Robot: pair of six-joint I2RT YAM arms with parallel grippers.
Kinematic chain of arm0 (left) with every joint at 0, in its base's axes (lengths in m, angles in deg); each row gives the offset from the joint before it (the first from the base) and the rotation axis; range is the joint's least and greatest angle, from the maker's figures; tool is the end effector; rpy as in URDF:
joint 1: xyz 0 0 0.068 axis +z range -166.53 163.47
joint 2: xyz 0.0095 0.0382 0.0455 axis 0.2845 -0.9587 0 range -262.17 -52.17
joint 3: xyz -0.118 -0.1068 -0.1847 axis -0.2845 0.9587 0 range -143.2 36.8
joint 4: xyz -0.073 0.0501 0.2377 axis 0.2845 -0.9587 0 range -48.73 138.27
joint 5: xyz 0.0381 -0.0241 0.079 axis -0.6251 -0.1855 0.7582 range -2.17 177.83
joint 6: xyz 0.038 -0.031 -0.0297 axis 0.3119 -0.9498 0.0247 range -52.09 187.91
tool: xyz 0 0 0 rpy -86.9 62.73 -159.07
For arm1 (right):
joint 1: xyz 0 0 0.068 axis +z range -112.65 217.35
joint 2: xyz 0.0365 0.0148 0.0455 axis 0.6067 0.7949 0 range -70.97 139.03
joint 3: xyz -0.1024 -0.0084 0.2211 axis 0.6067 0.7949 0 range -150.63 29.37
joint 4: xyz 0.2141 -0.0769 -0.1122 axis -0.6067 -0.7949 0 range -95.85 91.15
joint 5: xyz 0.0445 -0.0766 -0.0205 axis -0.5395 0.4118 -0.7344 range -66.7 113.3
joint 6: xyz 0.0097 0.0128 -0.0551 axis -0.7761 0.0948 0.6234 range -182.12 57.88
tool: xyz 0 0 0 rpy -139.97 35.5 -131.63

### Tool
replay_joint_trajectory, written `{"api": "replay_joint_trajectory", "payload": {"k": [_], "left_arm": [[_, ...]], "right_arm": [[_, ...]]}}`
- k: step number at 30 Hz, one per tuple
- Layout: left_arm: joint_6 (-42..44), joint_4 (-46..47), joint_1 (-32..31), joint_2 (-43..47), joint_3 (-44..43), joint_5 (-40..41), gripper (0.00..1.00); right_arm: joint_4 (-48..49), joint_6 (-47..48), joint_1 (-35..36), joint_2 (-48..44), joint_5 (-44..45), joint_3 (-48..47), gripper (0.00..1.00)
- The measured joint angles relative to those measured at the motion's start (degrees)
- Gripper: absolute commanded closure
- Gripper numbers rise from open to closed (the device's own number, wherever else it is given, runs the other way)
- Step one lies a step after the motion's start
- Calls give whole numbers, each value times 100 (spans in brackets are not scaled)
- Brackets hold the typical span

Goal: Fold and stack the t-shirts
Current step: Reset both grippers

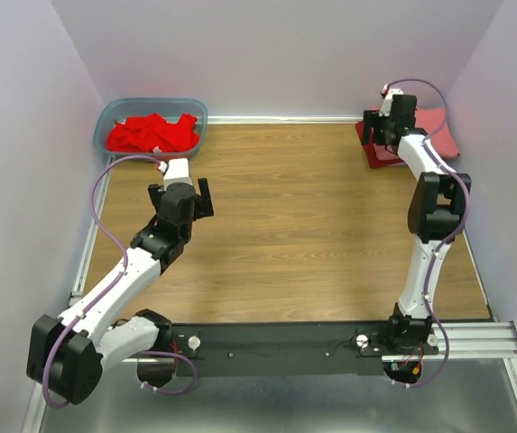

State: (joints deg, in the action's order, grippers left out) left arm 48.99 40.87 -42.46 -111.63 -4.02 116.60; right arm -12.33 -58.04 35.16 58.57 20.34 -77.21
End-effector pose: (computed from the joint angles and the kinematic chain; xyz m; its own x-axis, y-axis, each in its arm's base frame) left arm 0.2271 -0.0887 0.2481 -0.3717 -0.1353 -0.9184 -0.1333 0.9869 -0.0914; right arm 0.5022 -0.0172 0.1888 -0.5918 -0.0484 -0.8046 -0.0454 0.9986 -0.0267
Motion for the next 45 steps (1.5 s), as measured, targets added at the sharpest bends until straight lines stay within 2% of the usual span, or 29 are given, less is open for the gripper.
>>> {"api": "replay_joint_trajectory", "payload": {"k": [2,5,6,11,16,22,26,30,33,45], "left_arm": [[-2,0,0,142,0,0,4],[-4,0,0,413,0,2,4],[-7,-7,0,557,0,4,4],[-83,-7,0,1408,2,138,3],[-236,0,7,2498,28,684,3],[-455,-17,7,3720,243,1456,3],[-535,-129,7,4225,275,1711,2],[-588,-216,7,4544,341,1867,2],[-612,-214,7,4553,426,1895,2],[-623,-205,9,4057,533,1906,2]], "right_arm": [[-76,-94,20,-444,2,203,6],[-122,-404,37,-1508,4,557,4],[-136,-468,37,-1746,4,608,0],[-127,-1054,37,-3886,7,1338,0],[-273,-1427,37,-5744,9,2175,0],[-520,-1563,37,-7654,7,3606,0],[-647,-1655,70,-8778,4,4520,0],[-625,-1759,146,-9289,11,5064,0],[-614,-1779,229,-9315,79,5327,0],[-529,-1727,651,-9720,448,5825,0]]}}
